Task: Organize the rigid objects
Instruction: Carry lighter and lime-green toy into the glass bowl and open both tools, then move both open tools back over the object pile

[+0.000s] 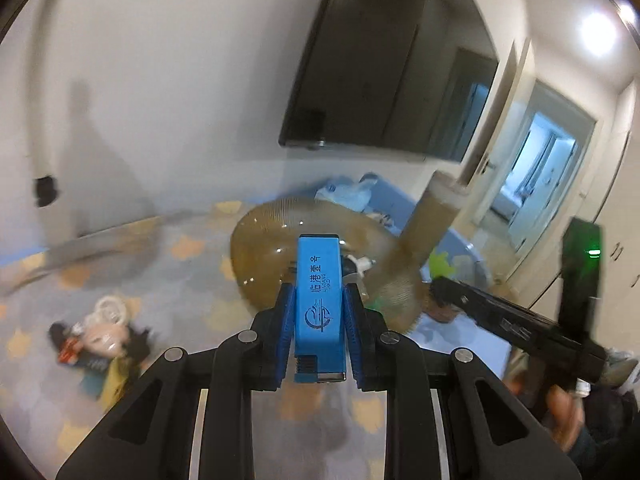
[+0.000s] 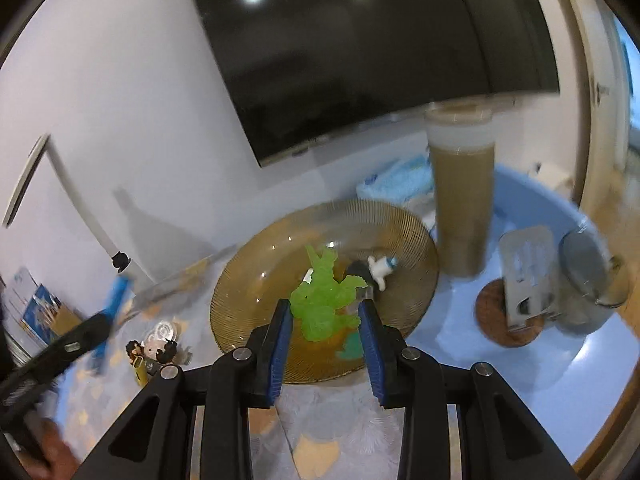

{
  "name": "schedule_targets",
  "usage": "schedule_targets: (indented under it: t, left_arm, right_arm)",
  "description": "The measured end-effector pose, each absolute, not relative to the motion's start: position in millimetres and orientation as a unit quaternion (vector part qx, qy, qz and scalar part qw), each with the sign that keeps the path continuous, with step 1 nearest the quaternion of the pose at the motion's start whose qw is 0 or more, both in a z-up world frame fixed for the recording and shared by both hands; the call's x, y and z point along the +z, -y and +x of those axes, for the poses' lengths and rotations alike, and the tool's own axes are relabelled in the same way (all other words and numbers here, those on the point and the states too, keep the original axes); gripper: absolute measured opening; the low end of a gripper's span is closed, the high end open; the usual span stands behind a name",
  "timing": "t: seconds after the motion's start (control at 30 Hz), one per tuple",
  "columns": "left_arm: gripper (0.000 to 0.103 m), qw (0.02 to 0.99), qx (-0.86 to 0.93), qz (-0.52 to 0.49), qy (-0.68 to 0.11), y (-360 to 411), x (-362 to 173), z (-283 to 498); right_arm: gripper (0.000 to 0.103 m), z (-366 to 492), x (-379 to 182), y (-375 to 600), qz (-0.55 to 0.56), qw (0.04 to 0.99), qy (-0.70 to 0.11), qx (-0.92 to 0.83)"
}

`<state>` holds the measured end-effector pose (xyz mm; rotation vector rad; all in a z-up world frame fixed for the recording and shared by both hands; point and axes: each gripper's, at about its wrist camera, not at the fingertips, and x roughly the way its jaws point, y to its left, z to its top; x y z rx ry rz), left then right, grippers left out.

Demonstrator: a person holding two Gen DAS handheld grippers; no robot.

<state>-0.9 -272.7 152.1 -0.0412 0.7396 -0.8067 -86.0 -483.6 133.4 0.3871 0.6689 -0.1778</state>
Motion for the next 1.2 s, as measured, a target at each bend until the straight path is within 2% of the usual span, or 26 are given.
schedule_targets:
  t: [0.27, 0.3, 0.33, 0.4, 0.47, 0.53, 0.6, 0.77, 0.97, 1.0, 1.03, 1.2]
  left_arm:
    - [0.021, 0.815, -0.386, 0.000, -0.433, 323.7, 90.2, 29.2]
    - [0.028, 0.813, -0.383, 0.002, -0.438, 325.3, 88.4, 32.4]
    - [0.041, 0.815, -0.378, 0.004, -0.440, 323.6, 89.1, 32.5]
    - [0.042, 0.819, -0.380, -0.008, -0.429, 315.6, 97.6, 31.1]
    - [0.043, 0.823, -0.383, -0.022, -0.419, 301.1, 109.4, 26.9]
    - [0.051, 0.832, -0.381, -0.038, -0.401, 276.1, 126.3, 18.5]
    - [0.058, 0.850, -0.367, -0.046, -0.375, 250.0, 143.1, 7.6]
    - [0.060, 0.883, -0.332, -0.050, -0.328, 186.2, 182.0, -23.5]
    - [0.090, 0.928, -0.259, -0.035, -0.264, 108.0, 222.8, -71.7]
    - [0.099, 0.934, -0.244, -0.036, -0.260, 94.8, 223.1, -78.3]
    - [0.103, 0.935, -0.239, -0.039, -0.260, 86.2, 220.0, -81.7]
    - [0.102, 0.934, -0.172, -0.043, -0.310, 55.0, 150.7, -89.6]
  right_arm:
    - [0.033, -45.9, 101.1, 478.1, 0.202, 0.893, -0.399, -0.040]
    - [0.033, -42.9, 98.5, 478.5, 0.207, 0.889, -0.406, -0.036]
    - [0.033, -39.7, 96.0, 479.7, 0.212, 0.886, -0.410, -0.030]
    - [0.040, -39.4, 94.5, 483.5, 0.221, 0.882, -0.416, -0.027]
    - [0.041, -47.7, 100.2, 490.7, 0.231, 0.884, -0.404, -0.040]
    - [0.045, -57.6, 109.3, 494.8, 0.234, 0.892, -0.384, -0.052]
    - [0.060, -68.0, 115.8, 495.4, 0.238, 0.896, -0.372, -0.054]
    - [0.060, -83.4, 129.9, 470.6, 0.230, 0.904, -0.359, -0.031]
    - [0.063, -99.5, 143.7, 417.3, 0.204, 0.914, -0.350, 0.024]
    - [0.063, -99.7, 143.7, 408.6, 0.199, 0.915, -0.350, 0.030]
    - [0.063, -101.1, 141.8, 398.4, 0.193, 0.916, -0.350, 0.036]
    - [0.063, -96.4, 105.9, 345.8, 0.152, 0.909, -0.381, 0.071]
